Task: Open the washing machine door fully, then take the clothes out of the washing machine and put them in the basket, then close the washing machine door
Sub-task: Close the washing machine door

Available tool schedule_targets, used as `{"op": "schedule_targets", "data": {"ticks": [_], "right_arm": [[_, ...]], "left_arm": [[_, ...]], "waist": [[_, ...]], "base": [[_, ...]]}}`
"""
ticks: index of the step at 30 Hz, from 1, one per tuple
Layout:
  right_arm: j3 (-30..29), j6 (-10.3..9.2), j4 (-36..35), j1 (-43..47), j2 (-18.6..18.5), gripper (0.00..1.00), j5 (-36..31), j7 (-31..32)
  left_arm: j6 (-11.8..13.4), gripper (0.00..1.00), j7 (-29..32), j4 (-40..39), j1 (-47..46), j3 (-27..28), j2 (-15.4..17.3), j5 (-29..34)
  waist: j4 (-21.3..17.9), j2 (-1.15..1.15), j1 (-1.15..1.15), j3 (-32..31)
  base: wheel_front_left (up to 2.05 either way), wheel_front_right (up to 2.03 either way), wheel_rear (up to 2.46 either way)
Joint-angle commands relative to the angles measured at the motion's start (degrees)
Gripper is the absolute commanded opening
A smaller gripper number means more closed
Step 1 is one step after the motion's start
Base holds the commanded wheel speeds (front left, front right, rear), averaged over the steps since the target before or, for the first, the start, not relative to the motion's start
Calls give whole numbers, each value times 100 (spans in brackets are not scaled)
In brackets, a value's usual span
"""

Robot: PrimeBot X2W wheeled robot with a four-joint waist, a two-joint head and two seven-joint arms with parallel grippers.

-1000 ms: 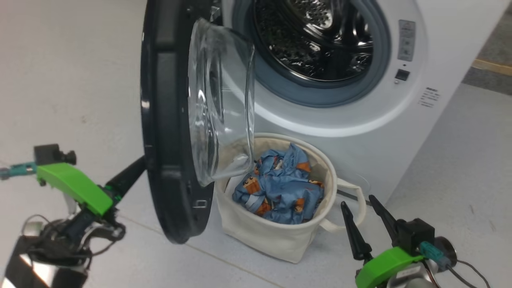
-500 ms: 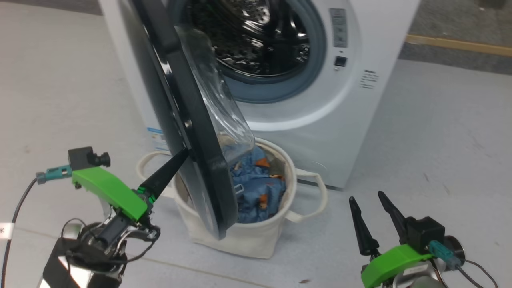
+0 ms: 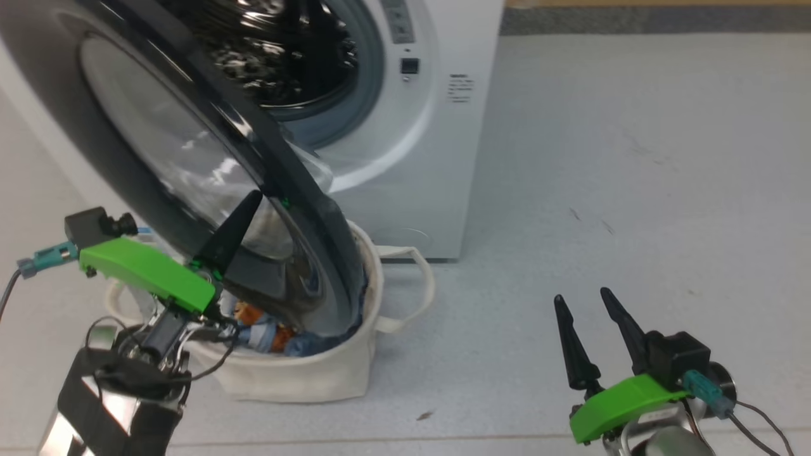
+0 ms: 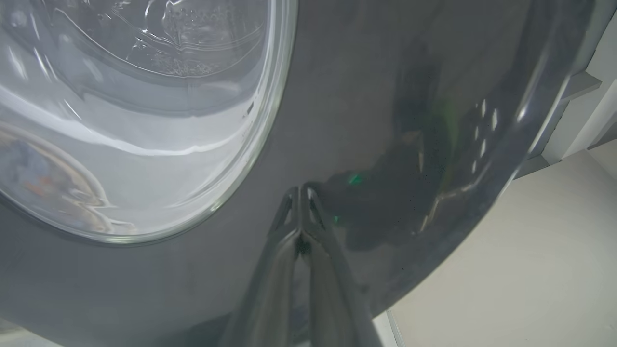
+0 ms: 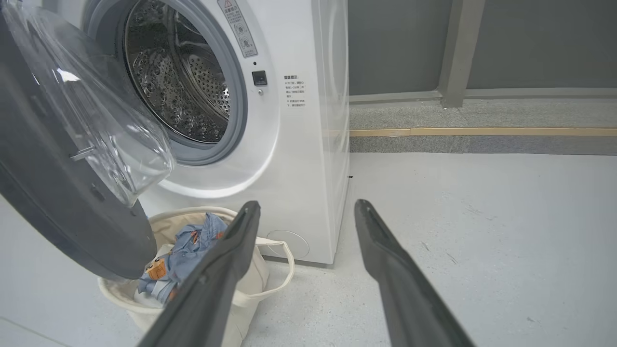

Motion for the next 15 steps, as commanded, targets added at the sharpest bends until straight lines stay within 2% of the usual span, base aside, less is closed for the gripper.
{"op": "schedule_targets", "data": {"ticks": [1, 7, 12, 13, 14, 15], "right_arm": [[67, 42, -199, -220, 39, 100, -14, -75], [-12, 42, -250, -307, 73, 100, -17, -75], [-51, 42, -252, -305, 61, 100, -29, -75], [-48, 42, -249, -300, 61, 100, -30, -75], [-44, 42, -246, -295, 58, 100, -32, -75], [-39, 42, -242, -290, 54, 100, -36, -75]], "left_arm": [[-81, 0, -47, -187, -358, 191, 184, 16], [-81, 0, -344, -69, -581, 54, 261, -35], [-82, 1, -526, 2, -622, -63, 380, -75], [-82, 29, -581, 21, -619, -90, 408, -61], [-82, 81, -649, 35, -614, -114, 435, -45], [-82, 100, -713, 48, -604, -147, 464, -19]], "waist": [[-221, 0, 0, 158], [-377, 0, 0, 293], [-289, 0, 0, 242], [-266, 0, 0, 215], [-242, 0, 0, 189], [-217, 0, 0, 161]], "base": [[0, 0, 0], [0, 0, 0], [0, 0, 0], [0, 0, 0], [0, 0, 0], [0, 0, 0]]}}
